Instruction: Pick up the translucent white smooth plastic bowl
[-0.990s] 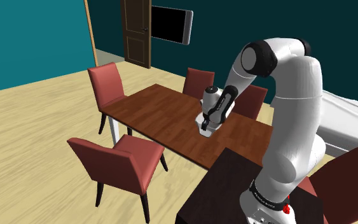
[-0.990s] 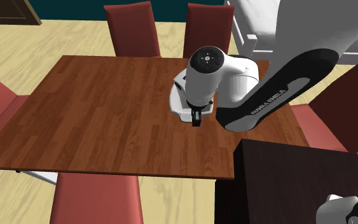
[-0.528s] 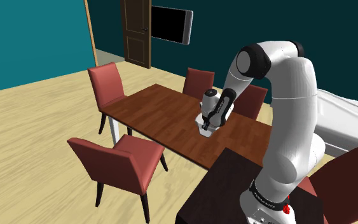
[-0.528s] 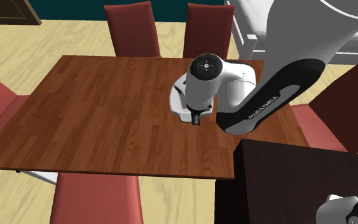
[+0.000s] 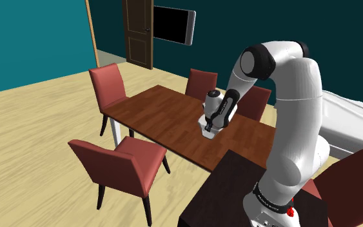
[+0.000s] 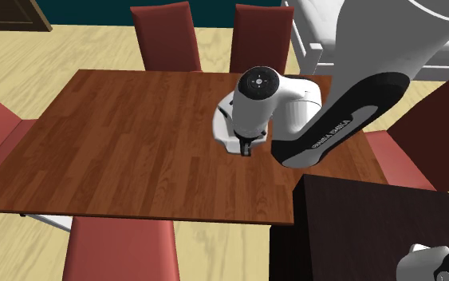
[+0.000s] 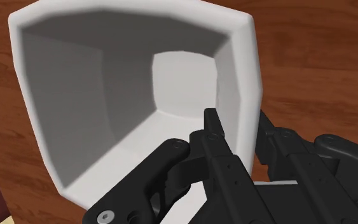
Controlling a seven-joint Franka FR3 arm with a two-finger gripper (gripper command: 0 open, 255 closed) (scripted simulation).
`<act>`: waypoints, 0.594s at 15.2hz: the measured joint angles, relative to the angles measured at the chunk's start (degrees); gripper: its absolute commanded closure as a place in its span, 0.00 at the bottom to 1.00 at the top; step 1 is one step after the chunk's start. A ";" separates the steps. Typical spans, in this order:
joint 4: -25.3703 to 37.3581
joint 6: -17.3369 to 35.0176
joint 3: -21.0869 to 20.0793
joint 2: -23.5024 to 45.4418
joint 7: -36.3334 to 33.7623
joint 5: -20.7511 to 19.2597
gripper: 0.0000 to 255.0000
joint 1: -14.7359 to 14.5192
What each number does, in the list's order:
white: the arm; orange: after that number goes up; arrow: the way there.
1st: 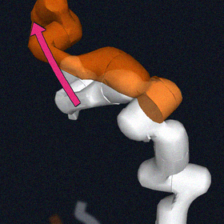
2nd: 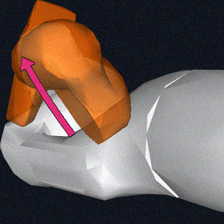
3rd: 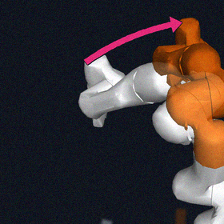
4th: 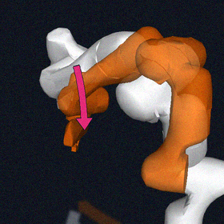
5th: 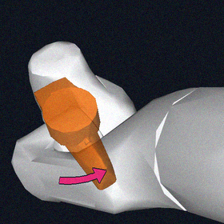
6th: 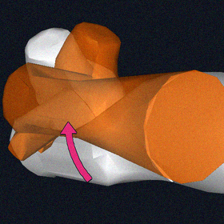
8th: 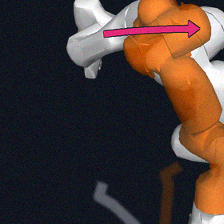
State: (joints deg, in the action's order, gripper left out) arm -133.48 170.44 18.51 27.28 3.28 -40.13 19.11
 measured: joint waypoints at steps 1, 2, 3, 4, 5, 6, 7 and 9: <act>-0.12 -0.49 -0.30 -0.57 0.43 0.25 1.00 0.27; -0.39 -1.02 -0.56 -1.33 0.81 0.46 1.00 0.45; -0.78 -1.59 -0.78 -2.24 1.15 0.64 1.00 0.56; -1.16 -2.24 -1.09 -3.28 1.78 0.93 1.00 0.91; -1.00 -3.02 -1.64 -3.90 2.49 1.52 1.00 1.31; -1.40 -3.44 -1.78 -4.76 2.90 1.67 1.00 1.50; -1.81 -4.09 -2.01 -5.78 3.28 1.92 1.00 1.59; -2.10 -5.33 -2.64 -7.34 4.49 2.75 1.00 2.13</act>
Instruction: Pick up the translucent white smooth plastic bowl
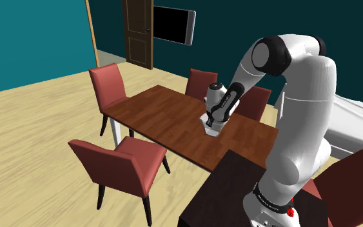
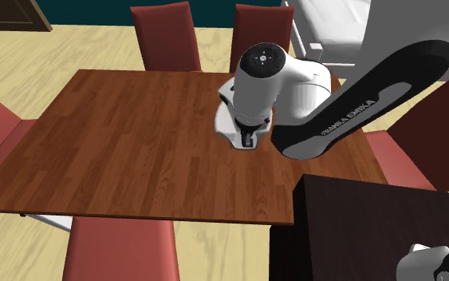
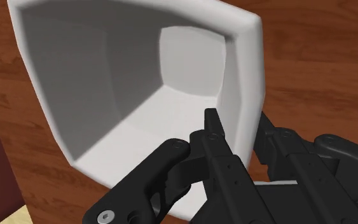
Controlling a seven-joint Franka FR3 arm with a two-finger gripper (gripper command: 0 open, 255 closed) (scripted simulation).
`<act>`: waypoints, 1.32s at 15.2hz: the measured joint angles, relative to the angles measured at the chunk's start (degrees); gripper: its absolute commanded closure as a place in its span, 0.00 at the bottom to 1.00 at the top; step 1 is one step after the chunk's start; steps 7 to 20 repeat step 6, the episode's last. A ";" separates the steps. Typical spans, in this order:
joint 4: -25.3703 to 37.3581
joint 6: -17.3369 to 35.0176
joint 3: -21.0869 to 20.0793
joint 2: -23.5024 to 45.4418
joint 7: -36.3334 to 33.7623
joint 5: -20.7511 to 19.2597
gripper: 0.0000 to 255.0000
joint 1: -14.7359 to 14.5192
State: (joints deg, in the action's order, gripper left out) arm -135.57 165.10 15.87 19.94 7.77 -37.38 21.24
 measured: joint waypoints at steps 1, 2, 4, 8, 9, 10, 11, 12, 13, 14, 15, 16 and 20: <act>-0.08 -0.77 -0.39 -0.88 0.76 0.56 1.00 0.32; -0.29 -1.30 -0.57 -1.60 1.09 0.82 1.00 0.39; -0.29 -2.81 -1.28 -3.10 2.35 1.92 1.00 0.77; -0.71 -3.80 -1.57 -4.55 3.15 2.46 1.00 0.97; -0.71 -3.80 -1.57 -4.55 3.15 2.46 1.00 0.97; -0.71 -3.80 -1.57 -4.55 3.15 2.46 1.00 0.97; -0.71 -3.80 -1.57 -4.55 3.15 2.46 1.00 0.97; -0.71 -3.80 -1.57 -4.55 3.15 2.46 1.00 0.97; -0.71 -3.80 -1.57 -4.55 3.15 2.46 1.00 0.97; -0.71 -3.80 -1.57 -4.55 3.15 2.46 1.00 0.97; -0.71 -3.80 -1.57 -4.55 3.15 2.46 1.00 0.97; -0.71 -3.80 -1.57 -4.55 3.15 2.46 1.00 0.97; -0.71 -3.80 -1.57 -4.55 3.15 2.46 1.00 0.97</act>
